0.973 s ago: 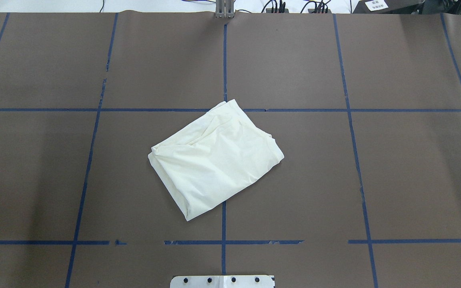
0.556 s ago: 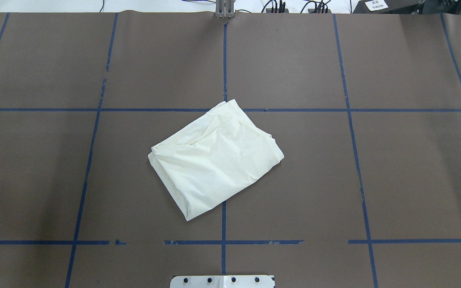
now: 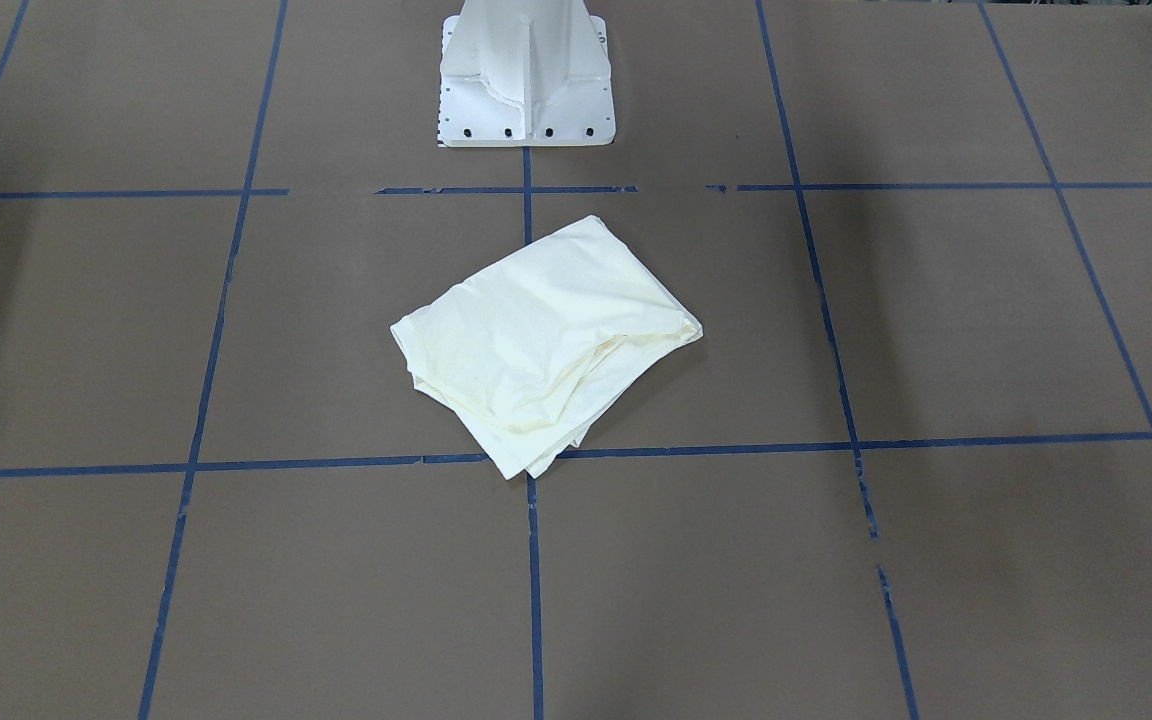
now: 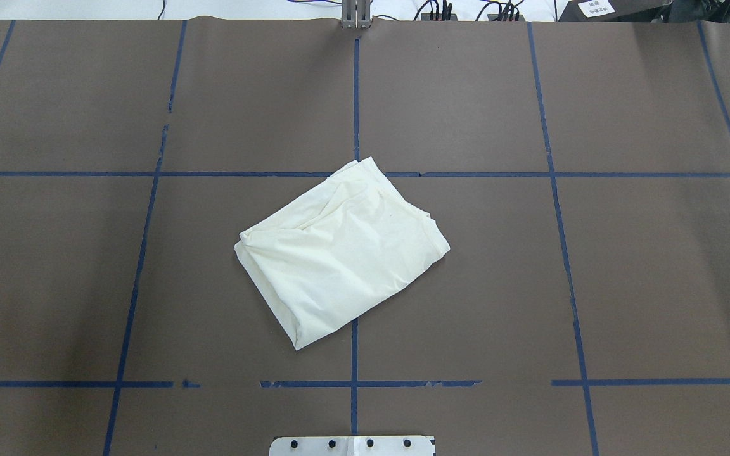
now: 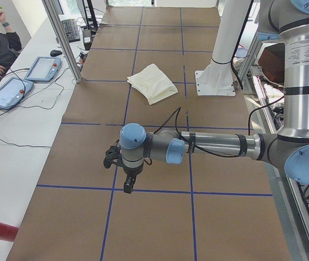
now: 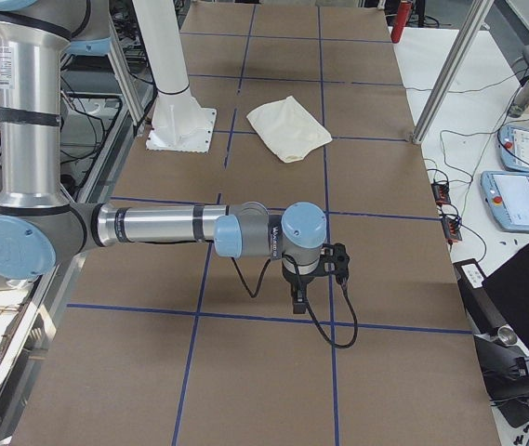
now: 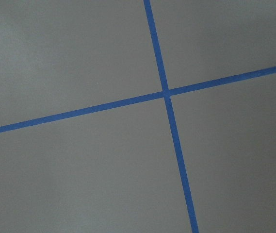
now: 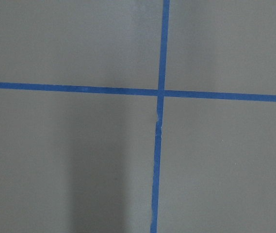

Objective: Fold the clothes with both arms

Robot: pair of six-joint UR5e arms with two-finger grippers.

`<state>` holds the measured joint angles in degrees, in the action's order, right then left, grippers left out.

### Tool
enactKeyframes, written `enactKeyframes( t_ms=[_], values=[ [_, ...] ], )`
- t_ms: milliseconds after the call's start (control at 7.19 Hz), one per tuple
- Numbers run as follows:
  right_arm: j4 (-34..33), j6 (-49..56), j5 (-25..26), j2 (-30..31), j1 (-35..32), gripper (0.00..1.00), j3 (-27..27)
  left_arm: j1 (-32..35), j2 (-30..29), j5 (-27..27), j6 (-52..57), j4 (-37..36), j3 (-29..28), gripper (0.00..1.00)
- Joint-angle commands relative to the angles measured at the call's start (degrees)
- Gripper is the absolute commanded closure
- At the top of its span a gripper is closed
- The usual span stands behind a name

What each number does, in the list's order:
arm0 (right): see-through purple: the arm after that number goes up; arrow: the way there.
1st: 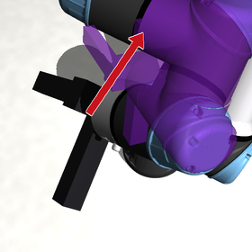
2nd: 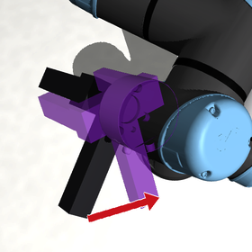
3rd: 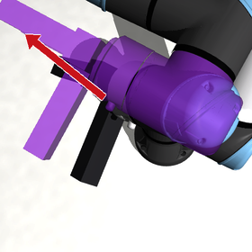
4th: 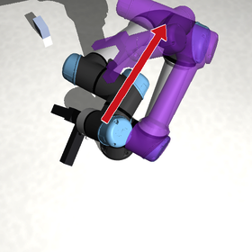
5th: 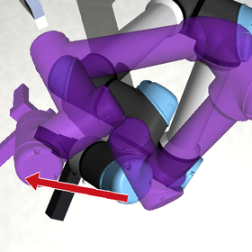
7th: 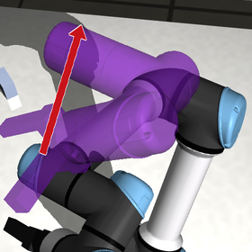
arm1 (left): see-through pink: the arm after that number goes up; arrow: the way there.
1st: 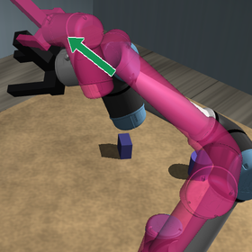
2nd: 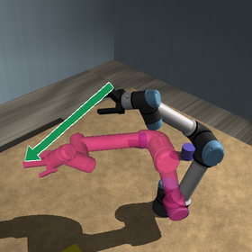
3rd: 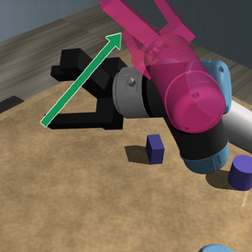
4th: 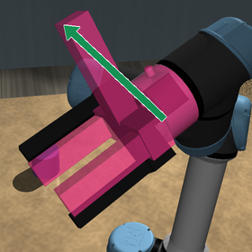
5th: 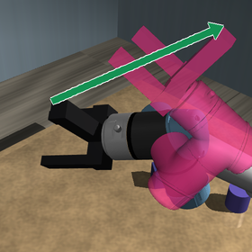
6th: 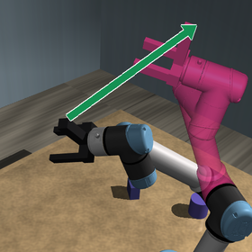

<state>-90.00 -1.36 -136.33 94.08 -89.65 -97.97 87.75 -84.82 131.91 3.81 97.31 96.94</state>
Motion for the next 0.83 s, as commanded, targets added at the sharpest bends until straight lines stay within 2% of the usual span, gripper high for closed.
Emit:
enactKeyframes(
  t_ms=[0, 695],
  values=[
    [0.4, -3.1, -0.3, 0.6, 0.0, 0.0, 0.1, 0.0, 0.1, 0.9, 0.0, 0.0, -0.1, 0.0],
    [0.4, -2.9, -0.2, 1.7, 0.0, 0.0, 0.3, 0.0, 0.6, 1.2, -7.1, -0.2, -0.9, 0.0]
  ],
)
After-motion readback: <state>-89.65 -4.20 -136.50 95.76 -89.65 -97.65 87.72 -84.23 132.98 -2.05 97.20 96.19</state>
